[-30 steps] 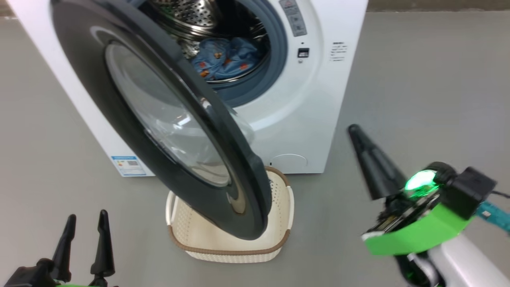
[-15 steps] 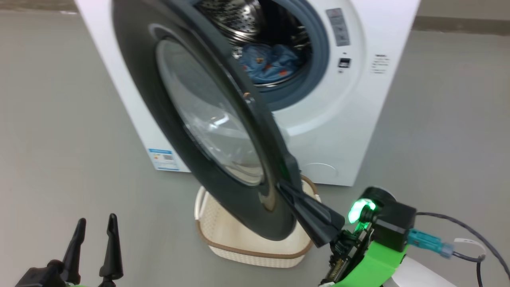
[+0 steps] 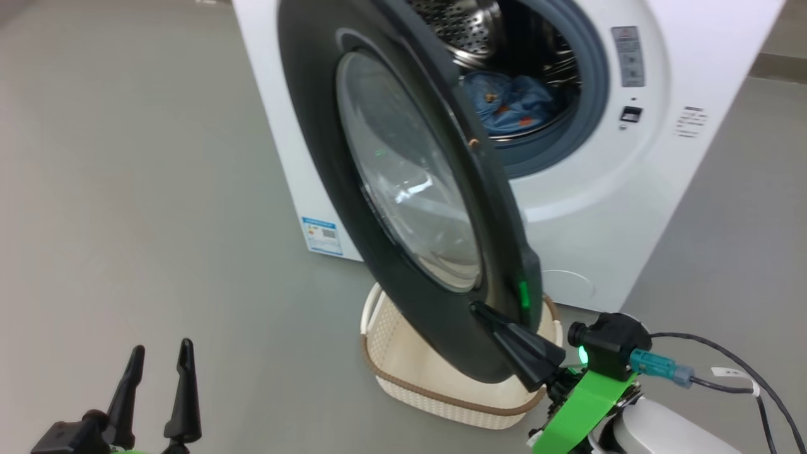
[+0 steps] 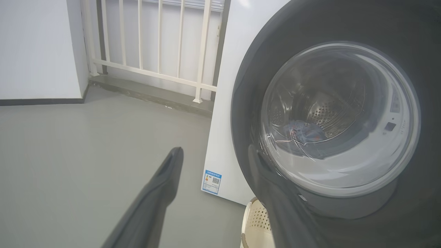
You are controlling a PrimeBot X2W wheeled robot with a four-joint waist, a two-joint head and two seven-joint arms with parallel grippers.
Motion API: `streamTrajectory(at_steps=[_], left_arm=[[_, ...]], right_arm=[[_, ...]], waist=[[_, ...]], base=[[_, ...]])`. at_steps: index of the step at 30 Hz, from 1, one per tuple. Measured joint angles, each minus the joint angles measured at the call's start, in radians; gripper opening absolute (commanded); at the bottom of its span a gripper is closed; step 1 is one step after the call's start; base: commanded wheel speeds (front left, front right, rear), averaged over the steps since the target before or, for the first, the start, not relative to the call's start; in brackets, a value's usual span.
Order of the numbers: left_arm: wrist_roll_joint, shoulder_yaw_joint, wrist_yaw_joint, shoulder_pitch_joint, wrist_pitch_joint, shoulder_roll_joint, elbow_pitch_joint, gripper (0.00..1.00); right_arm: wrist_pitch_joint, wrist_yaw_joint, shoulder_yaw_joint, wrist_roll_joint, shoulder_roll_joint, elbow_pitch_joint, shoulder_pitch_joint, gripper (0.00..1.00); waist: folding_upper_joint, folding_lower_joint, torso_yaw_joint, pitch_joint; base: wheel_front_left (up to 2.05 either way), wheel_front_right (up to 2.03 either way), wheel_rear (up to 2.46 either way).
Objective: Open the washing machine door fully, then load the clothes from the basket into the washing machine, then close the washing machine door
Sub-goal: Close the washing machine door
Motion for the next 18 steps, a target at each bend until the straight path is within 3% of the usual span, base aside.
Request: streamTrajectory(at_steps=[11,18], left_arm=[[-0.004,-0.003,0.000,-0.010,0.000,-0.001,0.006,1.00],[-0.004,-0.003,-0.001,-0.039,0.000,-0.006,0.005,1.00]], right_arm=[[0.000,0.006,-0.082,-0.001,-0.018,0.086,-0.001,0.00],[0.000,0.006,-0.189,-0.010,-0.038,0.097,-0.005,0.00]], waist=[[0.0000,0.0000,0.035,0.042],[0.0000,0.0000,0.026,0.088]], base=[[0.00,0.00,0.00],[0.00,0.00,0.00]])
